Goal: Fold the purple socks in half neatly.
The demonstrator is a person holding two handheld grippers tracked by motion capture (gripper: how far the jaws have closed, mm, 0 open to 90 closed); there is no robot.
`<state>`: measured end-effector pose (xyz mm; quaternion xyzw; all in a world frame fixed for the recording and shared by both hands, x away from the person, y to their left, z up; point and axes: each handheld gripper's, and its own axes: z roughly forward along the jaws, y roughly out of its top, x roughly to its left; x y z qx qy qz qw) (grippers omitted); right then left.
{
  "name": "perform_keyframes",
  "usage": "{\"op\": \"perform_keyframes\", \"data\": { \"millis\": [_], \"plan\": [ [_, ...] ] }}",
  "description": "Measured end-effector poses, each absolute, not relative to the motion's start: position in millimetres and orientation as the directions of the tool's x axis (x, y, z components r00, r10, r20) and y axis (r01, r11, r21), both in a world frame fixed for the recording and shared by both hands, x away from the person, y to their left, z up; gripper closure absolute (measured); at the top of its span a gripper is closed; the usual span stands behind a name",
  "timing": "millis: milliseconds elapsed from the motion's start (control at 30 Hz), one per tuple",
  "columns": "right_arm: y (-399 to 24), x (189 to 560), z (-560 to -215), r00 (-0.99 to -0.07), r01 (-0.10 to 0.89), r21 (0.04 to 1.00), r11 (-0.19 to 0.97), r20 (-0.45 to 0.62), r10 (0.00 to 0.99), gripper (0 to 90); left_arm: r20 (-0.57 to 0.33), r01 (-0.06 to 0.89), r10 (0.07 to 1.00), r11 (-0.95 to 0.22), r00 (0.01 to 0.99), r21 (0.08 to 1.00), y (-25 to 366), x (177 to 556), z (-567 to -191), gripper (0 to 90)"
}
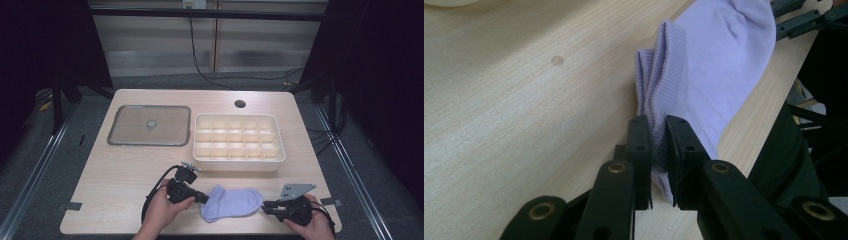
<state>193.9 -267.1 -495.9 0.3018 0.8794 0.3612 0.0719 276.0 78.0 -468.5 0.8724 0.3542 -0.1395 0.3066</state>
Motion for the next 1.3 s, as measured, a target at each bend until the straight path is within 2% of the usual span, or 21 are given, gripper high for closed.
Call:
{"op": "perform_keyframes", "data": {
  "millis": [533,800,1300],
  "plan": [
    [-265.1,197.1,-495.3,-0.799,0.495,0.671,0.552,0.102,0.592,83.6,-0.474,0.711,0.531,-0.552,0.703,0.436,80.6,277.4,-461.5,81.3],
    [-261.9,198.4,-495.1,-0.804,0.499,0.664,0.556,0.115,0.584,90.0,-0.476,0.714,0.533,-0.562,0.699,0.418,81.3,279.8,-463.3,81.2],
    [-262.0,200.5,-495.0,-0.805,0.503,0.662,0.555,0.124,0.581,90.0,-0.472,0.743,0.575,-0.524,0.669,0.415,86.7,284.5,-469.6,80.3]
  ]
}}
